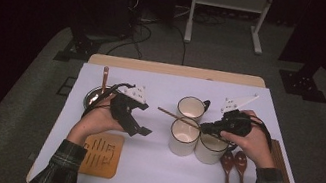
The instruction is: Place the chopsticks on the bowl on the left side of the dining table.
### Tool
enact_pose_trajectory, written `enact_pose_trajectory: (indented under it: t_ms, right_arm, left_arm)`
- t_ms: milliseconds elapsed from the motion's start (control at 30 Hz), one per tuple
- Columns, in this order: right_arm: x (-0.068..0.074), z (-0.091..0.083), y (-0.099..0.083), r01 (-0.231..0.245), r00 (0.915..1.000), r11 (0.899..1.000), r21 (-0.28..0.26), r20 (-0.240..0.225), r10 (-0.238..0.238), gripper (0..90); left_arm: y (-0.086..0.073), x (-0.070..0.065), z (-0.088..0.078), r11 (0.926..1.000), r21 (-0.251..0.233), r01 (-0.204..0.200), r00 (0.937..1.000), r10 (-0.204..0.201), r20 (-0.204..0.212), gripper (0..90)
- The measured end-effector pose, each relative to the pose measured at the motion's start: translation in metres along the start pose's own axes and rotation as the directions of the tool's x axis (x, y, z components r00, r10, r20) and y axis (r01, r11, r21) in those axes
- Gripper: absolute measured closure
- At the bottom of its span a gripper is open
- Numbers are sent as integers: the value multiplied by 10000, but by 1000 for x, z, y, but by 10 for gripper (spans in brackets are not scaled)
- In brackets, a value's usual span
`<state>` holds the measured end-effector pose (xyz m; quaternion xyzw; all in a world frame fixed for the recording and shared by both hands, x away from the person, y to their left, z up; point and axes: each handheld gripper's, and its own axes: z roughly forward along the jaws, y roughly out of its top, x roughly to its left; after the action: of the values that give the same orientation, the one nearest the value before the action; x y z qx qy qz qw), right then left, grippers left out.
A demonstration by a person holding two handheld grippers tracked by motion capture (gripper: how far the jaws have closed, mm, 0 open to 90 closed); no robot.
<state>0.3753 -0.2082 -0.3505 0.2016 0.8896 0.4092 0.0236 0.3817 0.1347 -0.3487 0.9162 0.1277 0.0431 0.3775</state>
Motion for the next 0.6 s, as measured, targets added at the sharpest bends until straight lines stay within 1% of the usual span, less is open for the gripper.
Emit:
enact_pose_trajectory:
  t_ms: [100,133,200,600]
  right_arm:
    - [1,2,2,9,10000,10000,13,-36,-9,854]
    - [1,3,2,42,10000,10000,32,-54,-42,854]
    - [2,5,3,103,9999,9999,66,-111,-103,854]
    - [9,15,13,387,9984,9991,183,-418,-379,854]
  left_arm:
    - [1,0,-1,10000,-31,-73,10000,72,-21,50]
    - [1,-1,-2,9999,-109,-15,10000,15,-5,49]
    - [2,-1,-3,9998,-116,-149,9999,149,-24,50]
    - [5,-5,-5,9990,-353,-292,9996,294,51,50]
